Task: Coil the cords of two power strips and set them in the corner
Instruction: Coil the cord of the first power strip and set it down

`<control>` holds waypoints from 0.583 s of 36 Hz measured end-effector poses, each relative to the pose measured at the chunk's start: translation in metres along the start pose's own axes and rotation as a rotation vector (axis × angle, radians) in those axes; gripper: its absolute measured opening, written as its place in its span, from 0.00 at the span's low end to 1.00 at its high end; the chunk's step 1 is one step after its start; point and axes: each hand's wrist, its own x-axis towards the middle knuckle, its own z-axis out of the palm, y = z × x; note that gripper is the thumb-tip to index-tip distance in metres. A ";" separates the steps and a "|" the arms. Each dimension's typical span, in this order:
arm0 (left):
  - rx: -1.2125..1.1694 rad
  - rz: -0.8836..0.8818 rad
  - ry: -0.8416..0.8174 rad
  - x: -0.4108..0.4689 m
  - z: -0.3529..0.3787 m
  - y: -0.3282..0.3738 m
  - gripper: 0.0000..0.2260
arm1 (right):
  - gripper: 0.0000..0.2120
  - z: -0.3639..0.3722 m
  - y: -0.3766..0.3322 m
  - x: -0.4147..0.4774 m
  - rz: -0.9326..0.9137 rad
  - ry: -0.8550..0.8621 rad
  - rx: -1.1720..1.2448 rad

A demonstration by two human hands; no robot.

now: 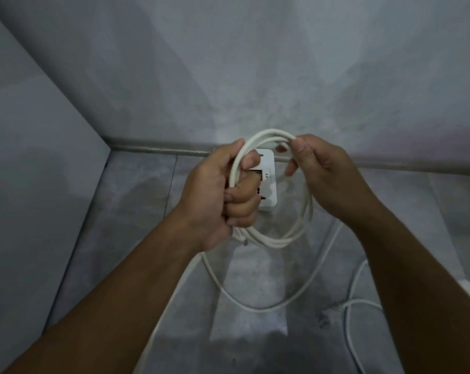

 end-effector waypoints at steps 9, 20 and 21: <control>-0.088 0.078 -0.048 -0.003 -0.009 0.021 0.16 | 0.20 0.002 0.014 -0.012 0.198 -0.083 0.198; -0.217 0.363 0.161 -0.015 -0.045 0.053 0.17 | 0.13 0.010 0.058 -0.038 0.464 -0.232 0.194; -0.213 0.363 0.169 -0.015 -0.046 0.051 0.17 | 0.13 0.013 0.060 -0.040 0.499 -0.225 0.293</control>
